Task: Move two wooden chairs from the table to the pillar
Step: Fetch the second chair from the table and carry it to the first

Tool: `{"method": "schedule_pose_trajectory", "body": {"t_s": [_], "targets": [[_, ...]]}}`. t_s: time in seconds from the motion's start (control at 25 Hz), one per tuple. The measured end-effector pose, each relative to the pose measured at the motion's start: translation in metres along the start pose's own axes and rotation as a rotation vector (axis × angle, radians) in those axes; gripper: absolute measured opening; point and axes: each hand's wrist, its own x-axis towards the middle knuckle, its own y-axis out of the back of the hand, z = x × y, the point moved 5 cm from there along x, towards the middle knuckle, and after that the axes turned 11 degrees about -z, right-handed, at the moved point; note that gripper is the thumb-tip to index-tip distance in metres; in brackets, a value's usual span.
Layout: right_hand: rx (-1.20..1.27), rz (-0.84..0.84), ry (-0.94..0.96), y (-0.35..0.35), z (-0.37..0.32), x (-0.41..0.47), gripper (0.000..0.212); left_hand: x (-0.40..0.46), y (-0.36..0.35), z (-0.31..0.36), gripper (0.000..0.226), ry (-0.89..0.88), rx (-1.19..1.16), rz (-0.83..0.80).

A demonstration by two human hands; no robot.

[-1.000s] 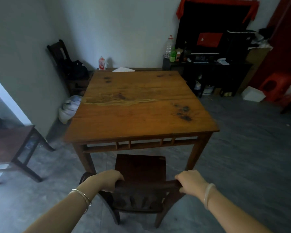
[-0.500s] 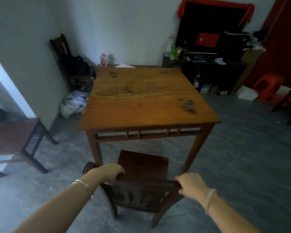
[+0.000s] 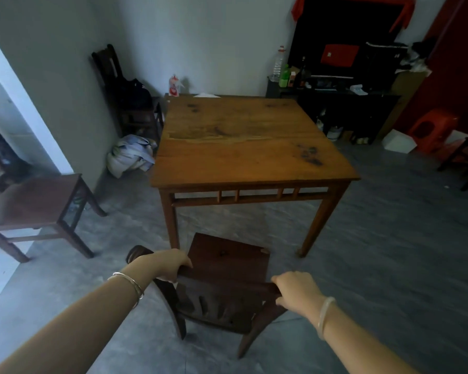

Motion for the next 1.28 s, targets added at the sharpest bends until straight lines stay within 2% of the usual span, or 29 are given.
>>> {"method": "schedule_pose_trajectory", "body": {"t_s": [0.28, 0.56, 0.8, 1.16, 1.28], "targets": [[0.074, -0.004, -0.132, -0.004, -0.078, -0.008, 0.046, -0.019, -0.016, -0.057, 0.045, -0.098, 0.096, -0.004], [0.158, -0.043, -0.265, -0.015, -0.164, -0.028, 0.035, -0.045, -0.036, -0.102, 0.045, -0.209, 0.249, -0.013], [0.174, -0.029, -0.276, -0.019, -0.206, -0.037, 0.026, -0.069, -0.056, -0.123, 0.043, -0.212, 0.227, -0.045], [0.188, 0.034, -0.274, -0.03, -0.269, -0.047, 0.033, -0.099, -0.09, -0.162, 0.047, -0.175, 0.211, -0.054], [0.201, 0.048, -0.31, -0.024, -0.296, -0.046, 0.03, -0.104, -0.092, -0.185, 0.046, -0.211, 0.216, -0.062]]}}
